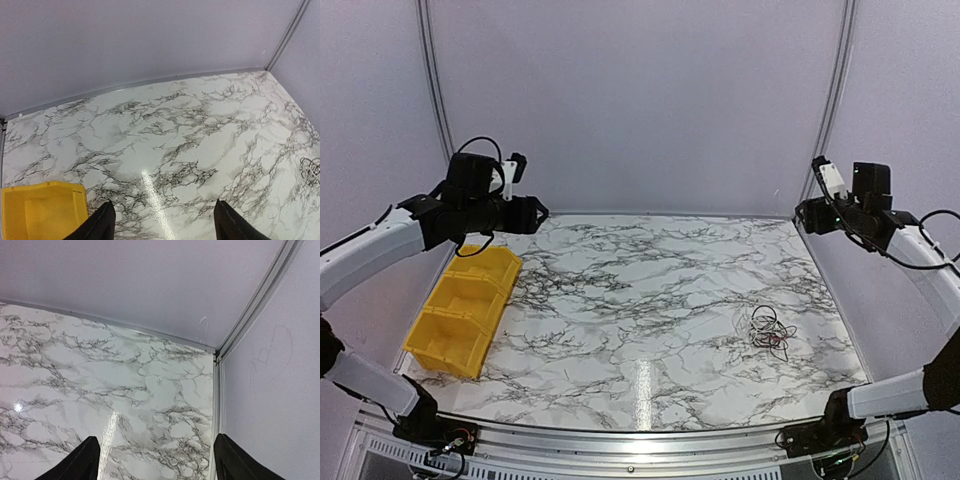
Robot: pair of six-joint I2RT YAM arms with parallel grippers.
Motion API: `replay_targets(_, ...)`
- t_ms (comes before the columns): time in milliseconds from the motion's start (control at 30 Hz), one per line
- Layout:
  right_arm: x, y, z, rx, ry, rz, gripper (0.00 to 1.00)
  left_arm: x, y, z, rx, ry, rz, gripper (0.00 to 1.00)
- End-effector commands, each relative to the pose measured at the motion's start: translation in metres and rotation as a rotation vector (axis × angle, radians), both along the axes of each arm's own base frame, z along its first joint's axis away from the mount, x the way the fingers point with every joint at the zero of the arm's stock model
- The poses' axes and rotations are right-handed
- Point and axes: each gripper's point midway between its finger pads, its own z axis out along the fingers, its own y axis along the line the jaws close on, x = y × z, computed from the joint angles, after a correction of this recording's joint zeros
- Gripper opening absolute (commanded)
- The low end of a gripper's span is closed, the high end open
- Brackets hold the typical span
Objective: Untangle the cables
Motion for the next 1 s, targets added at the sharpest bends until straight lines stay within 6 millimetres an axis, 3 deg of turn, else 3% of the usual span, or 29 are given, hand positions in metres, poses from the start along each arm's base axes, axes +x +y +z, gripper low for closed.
replay_targets(0,-0.017,-0.018,-0.026,-0.035,0.079,-0.035,0.82,-0.013,-0.055,-0.02,-0.011,0.072,-0.037,0.74)
replay_targets(133,-0.034,-0.017,-0.056,-0.1,0.154,0.044,0.93,-0.046,-0.127,-0.052,0.012,0.154,-0.176,0.77)
replay_targets(233,-0.052,-0.008,-0.078,-0.148,0.234,0.157,0.93,-0.078,-0.176,-0.075,0.022,0.219,-0.293,0.78)
replay_targets(433,-0.099,0.016,-0.129,-0.17,0.49,0.431,0.8,-0.12,-0.231,-0.11,0.027,0.331,-0.411,0.8)
replay_targets(567,-0.128,0.026,-0.154,-0.149,0.599,0.541,0.76,-0.134,-0.245,-0.121,0.024,0.371,-0.432,0.83)
replay_targets(700,-0.143,0.033,-0.17,-0.108,0.651,0.596,0.78,-0.14,-0.249,-0.129,0.027,0.395,-0.435,0.89)
replay_targets(967,-0.159,0.034,-0.223,-0.099,0.805,0.65,0.98,-0.145,-0.254,-0.135,0.019,0.428,-0.437,0.94)
